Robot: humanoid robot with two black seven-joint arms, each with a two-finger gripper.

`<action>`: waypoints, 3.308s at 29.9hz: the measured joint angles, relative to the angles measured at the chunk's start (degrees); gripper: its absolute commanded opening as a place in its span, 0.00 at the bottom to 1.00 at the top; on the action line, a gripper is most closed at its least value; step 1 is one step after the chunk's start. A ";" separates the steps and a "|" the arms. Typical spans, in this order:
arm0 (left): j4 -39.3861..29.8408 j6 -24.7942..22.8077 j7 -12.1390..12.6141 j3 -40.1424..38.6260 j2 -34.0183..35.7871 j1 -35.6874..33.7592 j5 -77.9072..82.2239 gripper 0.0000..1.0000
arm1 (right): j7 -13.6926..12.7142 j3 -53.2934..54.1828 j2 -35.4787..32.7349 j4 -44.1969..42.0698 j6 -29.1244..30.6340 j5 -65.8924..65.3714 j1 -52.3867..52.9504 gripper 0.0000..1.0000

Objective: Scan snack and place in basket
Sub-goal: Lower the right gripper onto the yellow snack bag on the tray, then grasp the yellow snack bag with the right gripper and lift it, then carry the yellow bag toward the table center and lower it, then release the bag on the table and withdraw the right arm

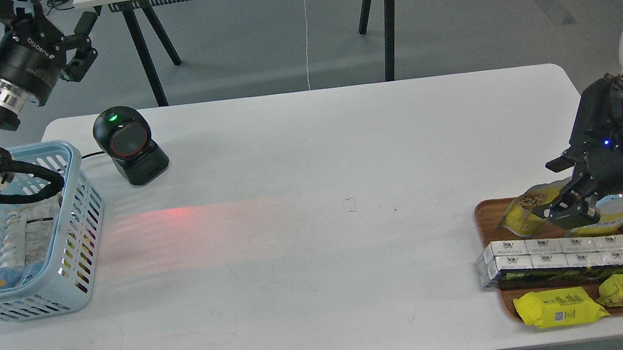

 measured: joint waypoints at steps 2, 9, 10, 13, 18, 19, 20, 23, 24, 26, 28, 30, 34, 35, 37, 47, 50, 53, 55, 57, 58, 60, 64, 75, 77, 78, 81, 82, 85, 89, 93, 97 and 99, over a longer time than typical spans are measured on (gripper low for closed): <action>0.00 0.00 0.00 -0.01 -0.07 0.03 -0.01 1.00 | 0.00 0.00 0.20 -0.56 0.00 0.00 -0.12 0.22; 0.00 0.00 0.00 -0.02 -0.10 0.04 -0.05 1.00 | 0.00 0.22 0.35 -0.68 0.00 0.00 -0.23 0.00; 0.00 0.00 0.00 -0.02 -0.10 0.04 -0.05 1.00 | 0.00 0.26 0.36 -0.67 0.00 0.00 -0.24 0.00; 0.00 0.00 0.00 -0.02 -0.10 0.04 -0.05 1.00 | 0.00 0.40 0.33 -0.62 0.00 0.00 -0.23 0.00; 0.03 0.00 0.00 -0.02 -0.11 0.08 -0.05 1.00 | 0.00 0.65 0.23 -0.51 0.00 0.00 0.08 0.00; 0.03 0.00 0.00 -0.02 -0.10 0.09 -0.05 1.00 | 0.00 0.69 0.23 -0.50 0.00 0.00 0.16 0.00; 0.03 0.00 0.00 -0.02 -0.11 0.09 -0.04 1.00 | 0.00 0.71 0.23 -0.49 0.00 0.00 0.25 0.00; 0.01 0.00 0.00 0.01 -0.11 0.09 -0.01 1.00 | 0.00 1.13 0.23 -0.48 0.01 0.00 0.56 0.00; 0.01 0.00 0.00 0.03 -0.11 0.09 -0.01 1.00 | 0.00 1.62 0.23 -0.48 0.01 0.00 0.66 0.00; 0.01 0.00 0.00 0.06 -0.11 0.08 0.00 1.00 | 0.00 3.06 0.28 -0.46 0.01 0.00 0.83 0.00; -0.01 0.00 0.00 0.07 -0.11 0.08 0.00 1.00 | 0.00 4.89 0.60 -0.46 0.01 0.00 1.36 0.00; -0.01 0.00 0.00 0.07 -0.12 0.08 0.00 1.00 | 0.00 6.50 1.52 -0.48 0.01 -0.01 2.42 0.00; 0.02 -0.01 0.00 0.07 -0.19 0.08 -0.01 1.00 | 0.00 7.93 6.16 -0.48 0.01 0.00 5.85 0.00; 0.02 0.00 0.00 0.05 -0.19 0.08 -0.01 1.00 | 0.01 7.99 7.57 -0.52 0.01 0.00 6.75 0.00; 0.03 -0.01 0.00 -0.03 -0.19 0.06 -0.05 1.00 | 0.01 8.06 11.28 -0.82 0.01 0.00 8.80 0.00; 0.08 -0.01 0.00 -0.40 0.17 -0.68 -0.10 1.00 | 0.00 7.36 36.25 -10.76 0.01 0.00 13.81 0.00; 0.08 0.00 0.00 -0.46 0.18 -0.70 -0.10 1.00 | 0.01 6.64 42.08 -13.10 0.01 0.00 13.89 0.00; 0.08 -0.01 0.00 -0.62 0.40 -0.70 -0.20 1.00 | 0.01 5.99 46.78 -15.19 0.01 0.00 13.20 0.00; 0.08 0.00 0.00 -0.66 0.71 -0.40 -0.25 1.00 | 0.01 5.76 48.95 -16.17 0.01 0.00 12.62 0.00; 0.08 0.00 0.00 -0.66 1.03 -0.11 -0.25 1.00 | 0.01 5.63 50.40 -16.62 0.01 0.00 12.34 0.00; 0.08 0.00 0.00 -0.66 1.25 -0.03 -0.26 1.00 | 0.01 5.58 50.94 -16.73 0.01 0.00 12.24 0.00; 0.08 0.01 0.00 -0.66 1.49 0.07 -0.28 1.00 | 0.01 5.05 51.79 -16.81 0.00 0.00 12.17 0.00; 0.08 0.00 0.00 -0.65 1.53 0.12 -0.28 1.00 | 0.01 3.80 52.73 -16.80 0.00 0.00 12.19 0.12; 0.52 0.00 0.00 -0.43 1.22 -0.26 -0.17 1.00 | 0.01 4.08 53.01 -16.61 0.00 0.00 12.76 0.97; 1.00 -0.01 0.00 -0.27 1.15 -0.49 -0.07 1.00 | 0.01 4.70 53.04 -17.31 0.00 0.01 13.14 0.98; 1.16 -0.01 0.00 -0.26 1.13 -0.57 -0.06 1.00 | 0.01 5.67 53.04 -18.36 0.00 0.01 13.32 0.98; 1.36 0.00 0.00 -0.90 0.99 -0.70 -0.25 1.00 | 0.00 10.01 52.84 -23.87 0.00 2.41 13.55 0.98; 1.38 0.00 0.00 -1.30 0.98 -0.72 -0.31 1.00 | 0.00 11.28 52.64 -26.22 0.00 4.68 13.53 0.98; 1.40 0.00 0.00 -2.65 1.25 -0.73 -0.35 1.00 | 0.00 13.93 51.47 -33.12 0.00 13.78 12.84 0.98; 1.38 -0.01 0.00 -5.25 2.55 -0.74 -0.42 1.00 | -0.01 15.83 47.17 -37.83 0.00 31.13 11.11 0.98; 1.32 0.02 0.00 -7.24 6.41 -0.72 -0.44 1.00 | -0.01 16.17 40.63 -38.51 0.00 49.57 9.41 0.98; 1.35 0.01 0.00 -10.00 7.69 -0.37 -1.98 1.00 | -0.01 16.40 35.36 -38.99 0.00 63.61 7.46 0.98; 1.36 0.02 0.00 -11.75 6.95 -0.35 -2.65 1.00 | -0.01 16.58 33.93 -39.60 0.00 68.26 6.85 0.98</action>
